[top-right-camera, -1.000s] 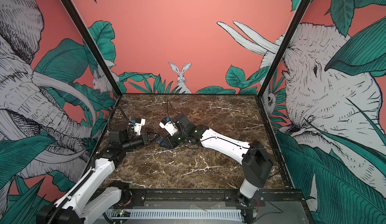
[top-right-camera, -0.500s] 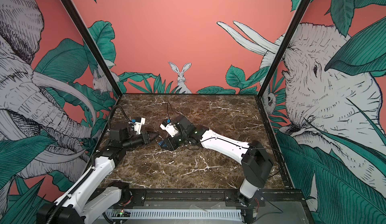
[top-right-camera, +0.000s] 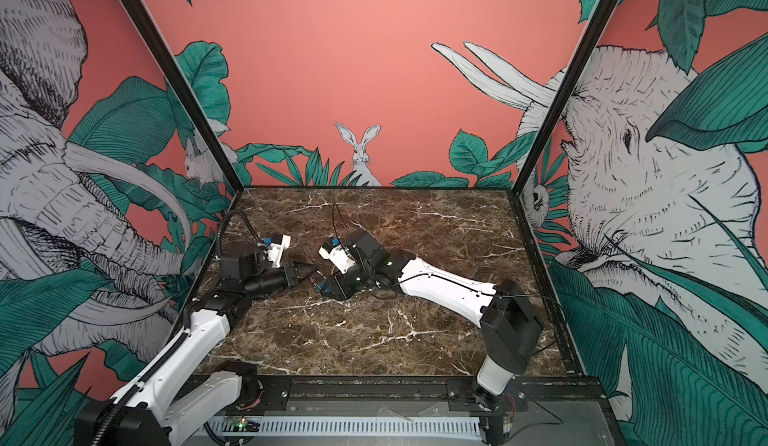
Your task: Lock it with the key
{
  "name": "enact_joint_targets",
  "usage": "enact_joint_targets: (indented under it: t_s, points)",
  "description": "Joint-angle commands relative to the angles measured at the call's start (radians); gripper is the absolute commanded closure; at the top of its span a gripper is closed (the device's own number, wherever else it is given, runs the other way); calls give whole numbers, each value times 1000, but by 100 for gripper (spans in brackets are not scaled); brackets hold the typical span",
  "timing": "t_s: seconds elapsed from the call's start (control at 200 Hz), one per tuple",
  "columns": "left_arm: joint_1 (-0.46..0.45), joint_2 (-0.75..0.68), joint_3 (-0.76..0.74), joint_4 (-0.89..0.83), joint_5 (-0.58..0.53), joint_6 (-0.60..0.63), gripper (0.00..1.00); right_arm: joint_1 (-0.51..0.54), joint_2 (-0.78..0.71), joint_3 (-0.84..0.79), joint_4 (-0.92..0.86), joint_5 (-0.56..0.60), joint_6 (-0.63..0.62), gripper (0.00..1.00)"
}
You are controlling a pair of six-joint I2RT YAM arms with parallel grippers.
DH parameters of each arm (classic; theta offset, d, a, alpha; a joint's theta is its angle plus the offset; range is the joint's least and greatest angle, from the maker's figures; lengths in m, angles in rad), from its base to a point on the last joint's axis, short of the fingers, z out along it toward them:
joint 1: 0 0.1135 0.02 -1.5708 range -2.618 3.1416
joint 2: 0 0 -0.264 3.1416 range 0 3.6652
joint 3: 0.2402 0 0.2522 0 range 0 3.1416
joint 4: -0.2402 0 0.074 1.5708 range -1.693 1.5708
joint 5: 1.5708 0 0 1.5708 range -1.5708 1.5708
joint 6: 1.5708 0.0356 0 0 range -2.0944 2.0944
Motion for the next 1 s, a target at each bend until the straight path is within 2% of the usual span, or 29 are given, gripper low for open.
enact_joint_targets:
  t_s: [0.0, 0.185, 0.475, 0.705, 0.815, 0.995]
  points:
    - [0, -8, 19, -17, 23, 15, 81, 4, -3, 54, 52, 4, -18, 89]
    - [1, 1, 22, -25, 20, 22, 82, 2, 5, 65, 46, 7, -18, 89]
    - [1, -3, 26, -26, 2, 23, 92, 2, 7, 54, 46, 1, -18, 87]
    - [0, 3, 26, -37, 2, 22, 100, 2, 3, 49, 51, 11, -13, 57]
    - [0, 15, 45, -38, 7, 10, 100, 0, -9, 39, 57, 24, -7, 49]
    - [0, 9, 100, -97, 10, 27, 100, -7, -43, -20, 96, 29, 13, 42]
